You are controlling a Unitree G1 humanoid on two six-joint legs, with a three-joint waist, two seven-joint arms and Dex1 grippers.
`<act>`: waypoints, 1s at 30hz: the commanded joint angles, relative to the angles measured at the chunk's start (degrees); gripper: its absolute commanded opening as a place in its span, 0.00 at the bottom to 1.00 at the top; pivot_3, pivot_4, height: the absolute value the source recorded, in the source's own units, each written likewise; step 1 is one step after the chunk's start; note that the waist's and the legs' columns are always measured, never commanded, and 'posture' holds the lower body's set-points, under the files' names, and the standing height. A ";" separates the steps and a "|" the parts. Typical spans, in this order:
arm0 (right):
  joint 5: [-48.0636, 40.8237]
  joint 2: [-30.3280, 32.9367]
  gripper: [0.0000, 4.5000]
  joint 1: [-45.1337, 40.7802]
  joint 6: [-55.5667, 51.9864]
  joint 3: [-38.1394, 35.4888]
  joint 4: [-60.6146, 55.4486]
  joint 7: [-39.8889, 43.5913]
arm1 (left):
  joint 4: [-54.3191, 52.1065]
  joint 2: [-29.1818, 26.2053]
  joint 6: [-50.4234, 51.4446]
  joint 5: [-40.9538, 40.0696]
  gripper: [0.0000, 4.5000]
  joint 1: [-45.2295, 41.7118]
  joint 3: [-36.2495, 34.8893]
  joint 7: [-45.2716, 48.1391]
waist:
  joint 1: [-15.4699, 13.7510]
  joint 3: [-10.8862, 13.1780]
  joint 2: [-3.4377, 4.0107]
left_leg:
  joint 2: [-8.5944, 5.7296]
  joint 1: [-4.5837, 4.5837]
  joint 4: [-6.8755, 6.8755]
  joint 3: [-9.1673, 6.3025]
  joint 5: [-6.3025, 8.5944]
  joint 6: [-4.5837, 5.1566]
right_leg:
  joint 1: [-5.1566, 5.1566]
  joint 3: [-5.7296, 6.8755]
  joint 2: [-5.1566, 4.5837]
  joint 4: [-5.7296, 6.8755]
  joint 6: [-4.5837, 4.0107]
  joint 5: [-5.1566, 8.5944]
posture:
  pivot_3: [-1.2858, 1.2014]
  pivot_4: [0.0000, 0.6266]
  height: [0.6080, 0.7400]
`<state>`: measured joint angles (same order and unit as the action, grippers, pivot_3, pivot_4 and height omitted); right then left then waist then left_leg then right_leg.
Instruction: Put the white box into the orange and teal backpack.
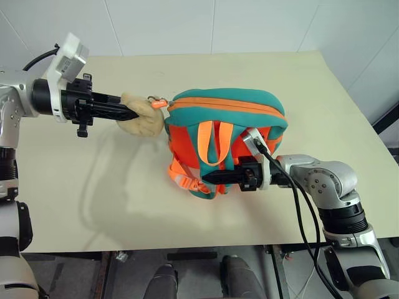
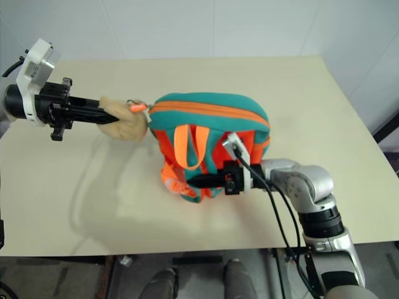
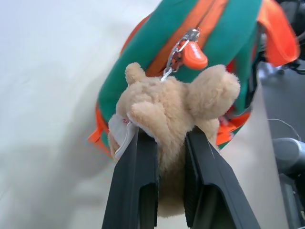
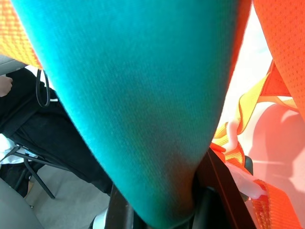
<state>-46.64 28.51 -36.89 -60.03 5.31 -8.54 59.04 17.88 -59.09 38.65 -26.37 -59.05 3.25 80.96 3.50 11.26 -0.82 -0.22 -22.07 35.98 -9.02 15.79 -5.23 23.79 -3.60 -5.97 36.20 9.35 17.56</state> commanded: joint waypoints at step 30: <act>-3.90 -1.06 0.05 0.96 -1.61 -1.69 -3.35 -3.68 | 14.33 8.15 -15.10 27.96 0.08 -1.80 8.82 -21.22 | -0.18 0.00 0.00 | 0.00 0.05 0.13 -0.02 0.00 0.00 | 0.00 0.00 0.01 0.26 0.00 -0.01 | 0.52 0.24 1.00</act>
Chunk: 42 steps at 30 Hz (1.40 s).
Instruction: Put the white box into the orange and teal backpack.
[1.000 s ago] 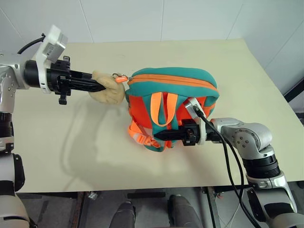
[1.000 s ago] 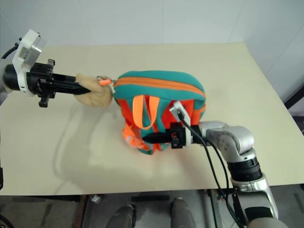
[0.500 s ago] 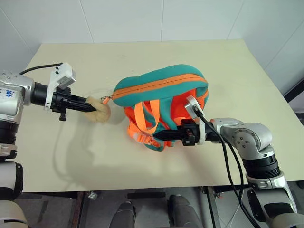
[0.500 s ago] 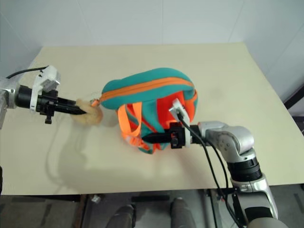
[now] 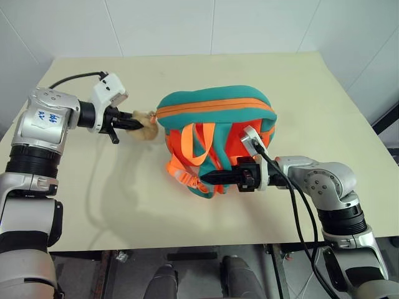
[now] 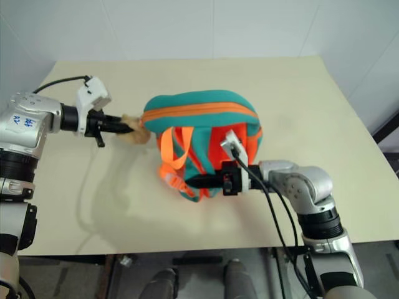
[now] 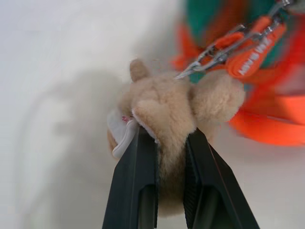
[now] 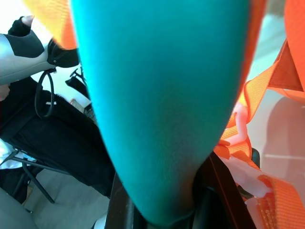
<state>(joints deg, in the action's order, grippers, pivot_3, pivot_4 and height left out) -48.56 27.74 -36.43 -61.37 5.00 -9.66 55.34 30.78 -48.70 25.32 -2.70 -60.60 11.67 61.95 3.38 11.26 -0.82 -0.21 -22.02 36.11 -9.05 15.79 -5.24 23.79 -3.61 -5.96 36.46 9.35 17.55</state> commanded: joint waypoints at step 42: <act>-4.35 -1.03 0.05 1.20 -0.49 -2.72 -3.38 -2.48 | -10.83 0.69 2.84 -6.44 0.63 2.48 -8.62 9.42 | 0.10 0.00 0.00 | 0.00 -0.08 -0.16 -0.01 0.00 0.00 | 0.03 0.01 0.00 0.02 0.01 -0.01 | 0.52 0.24 1.00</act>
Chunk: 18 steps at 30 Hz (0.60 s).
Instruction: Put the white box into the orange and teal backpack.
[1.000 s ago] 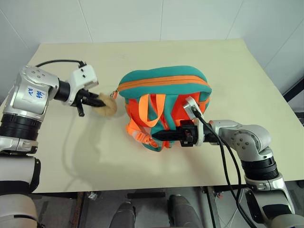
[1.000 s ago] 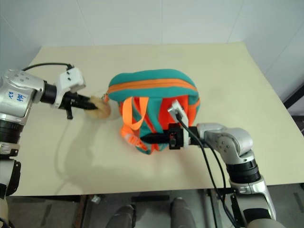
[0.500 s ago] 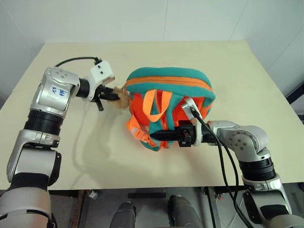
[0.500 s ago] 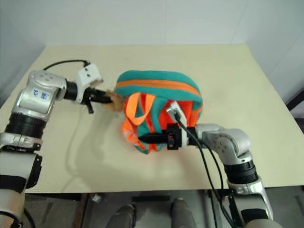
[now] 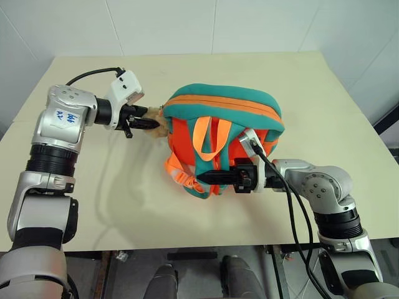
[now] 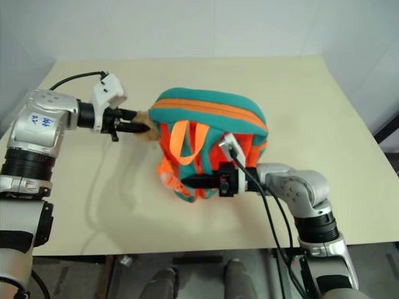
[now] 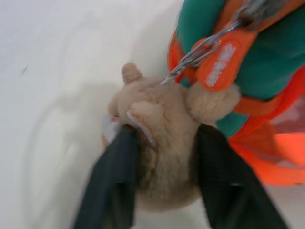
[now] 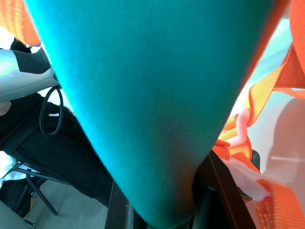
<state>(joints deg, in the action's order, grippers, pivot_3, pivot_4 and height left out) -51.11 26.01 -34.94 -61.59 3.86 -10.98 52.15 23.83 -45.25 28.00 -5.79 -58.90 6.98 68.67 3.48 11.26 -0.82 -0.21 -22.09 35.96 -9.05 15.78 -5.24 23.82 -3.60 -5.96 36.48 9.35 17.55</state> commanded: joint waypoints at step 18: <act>9.90 17.31 0.55 -2.98 13.30 0.89 -6.82 11.55 | -15.30 -13.56 3.22 -19.54 1.00 16.30 -19.05 11.30 | -0.39 0.02 0.02 | 0.01 -0.06 0.00 0.03 0.04 0.07 | -0.03 0.01 -0.02 -0.43 0.01 0.00 | 0.52 0.24 1.00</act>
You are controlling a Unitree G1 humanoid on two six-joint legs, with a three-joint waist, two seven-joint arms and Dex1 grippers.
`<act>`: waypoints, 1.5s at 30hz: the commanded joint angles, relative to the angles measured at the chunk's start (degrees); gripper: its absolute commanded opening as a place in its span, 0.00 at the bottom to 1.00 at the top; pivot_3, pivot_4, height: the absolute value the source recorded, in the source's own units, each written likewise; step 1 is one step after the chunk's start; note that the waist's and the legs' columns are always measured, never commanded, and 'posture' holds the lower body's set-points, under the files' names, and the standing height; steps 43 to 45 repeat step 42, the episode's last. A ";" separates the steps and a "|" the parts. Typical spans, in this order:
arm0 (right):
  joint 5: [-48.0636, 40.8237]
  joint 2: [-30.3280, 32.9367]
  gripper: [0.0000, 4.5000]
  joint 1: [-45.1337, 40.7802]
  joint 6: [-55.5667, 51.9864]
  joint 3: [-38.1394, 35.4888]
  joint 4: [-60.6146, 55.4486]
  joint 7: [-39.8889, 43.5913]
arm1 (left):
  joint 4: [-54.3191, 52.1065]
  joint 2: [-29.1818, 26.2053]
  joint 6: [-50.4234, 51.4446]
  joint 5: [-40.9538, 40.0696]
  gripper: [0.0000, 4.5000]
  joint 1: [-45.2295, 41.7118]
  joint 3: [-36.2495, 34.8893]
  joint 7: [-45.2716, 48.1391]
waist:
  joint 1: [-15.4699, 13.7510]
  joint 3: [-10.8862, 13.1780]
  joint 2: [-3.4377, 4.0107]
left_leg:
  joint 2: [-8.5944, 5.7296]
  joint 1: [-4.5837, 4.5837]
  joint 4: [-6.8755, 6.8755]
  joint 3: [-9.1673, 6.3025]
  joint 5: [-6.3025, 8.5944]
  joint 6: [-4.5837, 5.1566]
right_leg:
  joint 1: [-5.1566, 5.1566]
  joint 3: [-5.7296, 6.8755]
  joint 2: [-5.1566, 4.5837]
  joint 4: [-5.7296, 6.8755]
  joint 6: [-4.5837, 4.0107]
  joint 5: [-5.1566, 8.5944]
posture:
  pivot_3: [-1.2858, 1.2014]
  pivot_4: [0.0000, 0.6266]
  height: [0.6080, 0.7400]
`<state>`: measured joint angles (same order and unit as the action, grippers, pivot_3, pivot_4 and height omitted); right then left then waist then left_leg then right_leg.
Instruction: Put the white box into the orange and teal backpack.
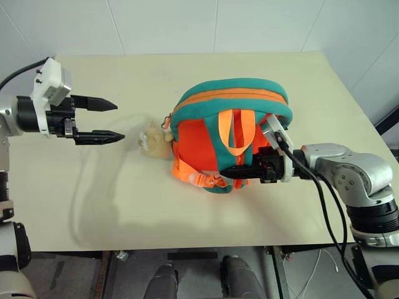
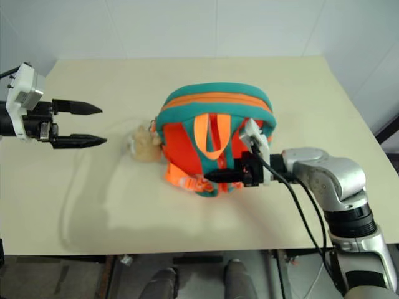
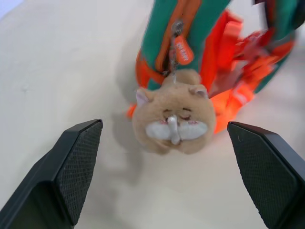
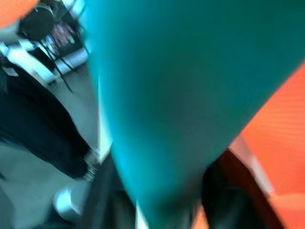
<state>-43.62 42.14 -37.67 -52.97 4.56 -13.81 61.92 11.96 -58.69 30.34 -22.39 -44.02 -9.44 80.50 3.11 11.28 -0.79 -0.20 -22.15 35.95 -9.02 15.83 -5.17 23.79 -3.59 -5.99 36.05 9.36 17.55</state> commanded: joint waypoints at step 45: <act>17.18 14.68 0.99 26.88 33.16 -26.36 7.24 1.20 | -18.54 8.66 -3.60 -13.27 1.00 29.27 -14.18 -14.27 | -1.43 0.01 -0.01 | 0.06 0.30 0.11 0.24 0.00 0.00 | -0.33 -0.04 -0.01 -0.21 -0.13 -0.26 | 0.52 0.24 1.00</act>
